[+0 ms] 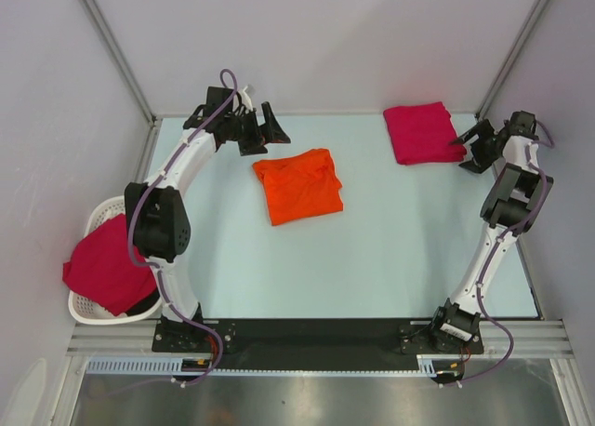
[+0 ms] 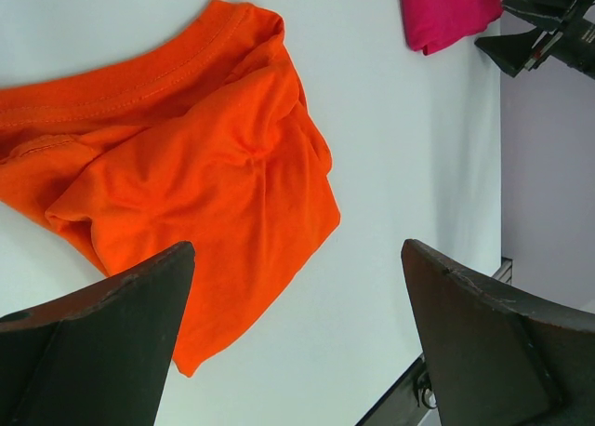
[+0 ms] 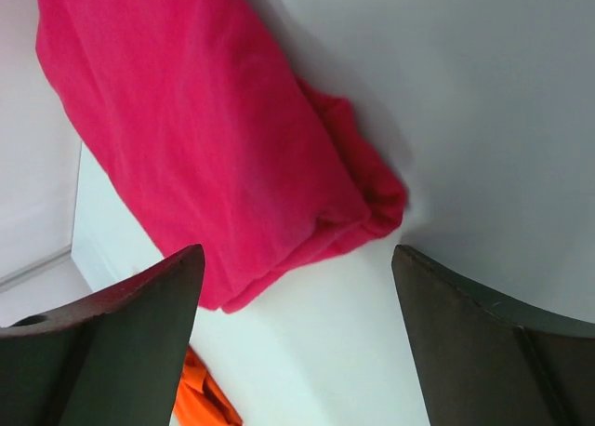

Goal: Fold and stack the t-shirts
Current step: Put the neatly folded tshirt into the corner of the board with both arms

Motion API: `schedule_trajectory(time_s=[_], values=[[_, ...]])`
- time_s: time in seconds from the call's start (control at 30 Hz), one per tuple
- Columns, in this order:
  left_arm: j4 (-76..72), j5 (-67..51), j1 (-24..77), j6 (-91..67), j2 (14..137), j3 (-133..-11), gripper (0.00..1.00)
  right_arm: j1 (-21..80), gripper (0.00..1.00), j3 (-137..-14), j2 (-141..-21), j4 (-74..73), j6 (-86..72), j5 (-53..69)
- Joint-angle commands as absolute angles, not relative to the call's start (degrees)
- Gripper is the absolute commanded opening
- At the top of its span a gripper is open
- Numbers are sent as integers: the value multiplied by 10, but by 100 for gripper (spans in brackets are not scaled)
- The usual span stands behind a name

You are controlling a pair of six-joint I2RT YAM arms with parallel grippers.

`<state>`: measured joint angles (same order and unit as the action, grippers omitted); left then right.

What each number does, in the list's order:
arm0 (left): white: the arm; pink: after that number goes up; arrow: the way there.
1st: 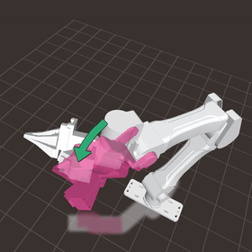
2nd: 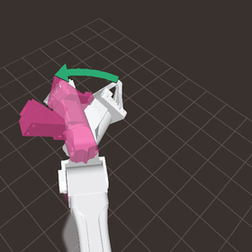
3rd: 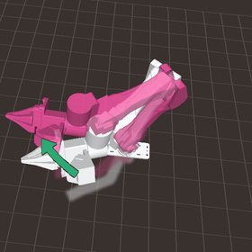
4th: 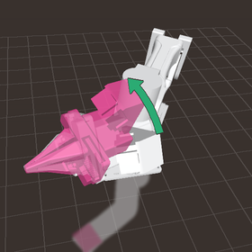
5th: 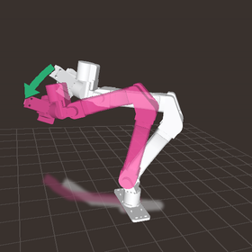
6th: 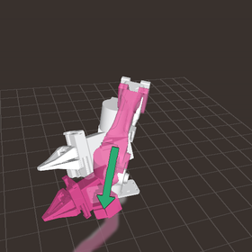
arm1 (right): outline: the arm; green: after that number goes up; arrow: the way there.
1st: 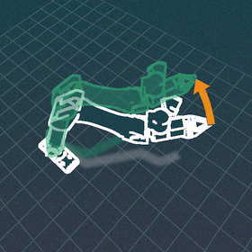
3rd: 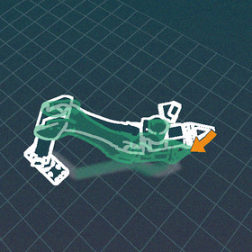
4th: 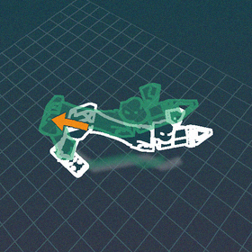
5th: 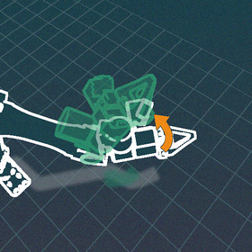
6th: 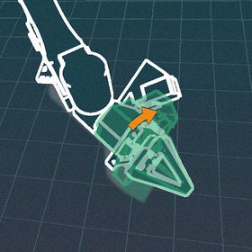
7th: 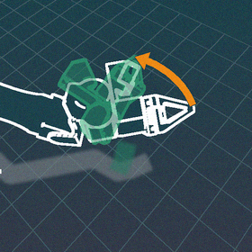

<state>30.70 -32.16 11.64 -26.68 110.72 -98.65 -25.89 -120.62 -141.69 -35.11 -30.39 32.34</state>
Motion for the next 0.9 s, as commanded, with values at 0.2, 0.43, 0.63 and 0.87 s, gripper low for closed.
schedule_trajectory(time_s=[0.2, 0.43, 0.63, 0.87], values=[[307, -330, 116, -253, 1093, -987, 100, -258, 69, -1268, -1497, -349, -321, 320], [311, -323, 116, -250, 1084, -982, 100, -230, 0, -1279, -1523, -357, -331, 342], [316, -320, 116, -250, 1079, -976, 100, -209, 0, -1193, -1442, -389, -274, 335], [300, -325, 122, -261, 1087, -961, 100, -181, 0, -1027, -1325, -424, -179, 329]])
